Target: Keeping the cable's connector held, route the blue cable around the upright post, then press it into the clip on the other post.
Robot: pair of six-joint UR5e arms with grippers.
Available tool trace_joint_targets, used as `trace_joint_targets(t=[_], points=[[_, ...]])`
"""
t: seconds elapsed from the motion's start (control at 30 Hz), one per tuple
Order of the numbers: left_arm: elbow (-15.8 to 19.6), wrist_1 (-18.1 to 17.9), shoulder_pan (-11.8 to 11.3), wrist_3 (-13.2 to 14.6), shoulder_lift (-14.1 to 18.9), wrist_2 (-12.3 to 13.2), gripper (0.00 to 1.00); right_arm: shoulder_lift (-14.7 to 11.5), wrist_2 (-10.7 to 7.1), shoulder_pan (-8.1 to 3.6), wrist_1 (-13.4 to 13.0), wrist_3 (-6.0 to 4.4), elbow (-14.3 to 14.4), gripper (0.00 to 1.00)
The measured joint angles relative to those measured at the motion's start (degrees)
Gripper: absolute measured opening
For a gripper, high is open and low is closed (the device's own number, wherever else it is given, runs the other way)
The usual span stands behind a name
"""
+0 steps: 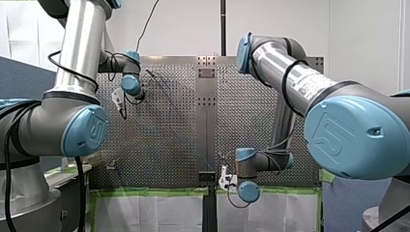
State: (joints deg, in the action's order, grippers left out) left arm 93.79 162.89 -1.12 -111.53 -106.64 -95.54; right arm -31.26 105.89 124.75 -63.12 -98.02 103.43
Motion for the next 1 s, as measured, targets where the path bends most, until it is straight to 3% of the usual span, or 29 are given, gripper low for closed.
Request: trace_joint_targets(t=[0.2,0.4,0.6,0.77,1.0], points=[[0.00,0.12,0.29,0.00,0.00,-0.33,0.99,-0.99,-0.15,-0.85,-3.06,0.60,3.05,0.00],[-0.01,0.26,0.70,-0.09,0.00,-0.39,0.99,-3.96,-1.51,-2.07,-6.46,0.65,6.46,0.00],[0.00,0.34,0.87,-0.24,0.00,-0.63,0.99,-5.79,-4.63,-3.60,-9.92,0.99,9.92,0.00],[0.01,0.68,1.06,-0.32,0.00,-1.16,0.99,-5.94,-7.62,-5.04,-12.45,2.83,12.86,0.00],[0.00,1.20,1.38,-0.75,0.00,-1.61,0.99,-5.87,-11.98,-6.92,-14.47,3.33,13.71,0.00]])
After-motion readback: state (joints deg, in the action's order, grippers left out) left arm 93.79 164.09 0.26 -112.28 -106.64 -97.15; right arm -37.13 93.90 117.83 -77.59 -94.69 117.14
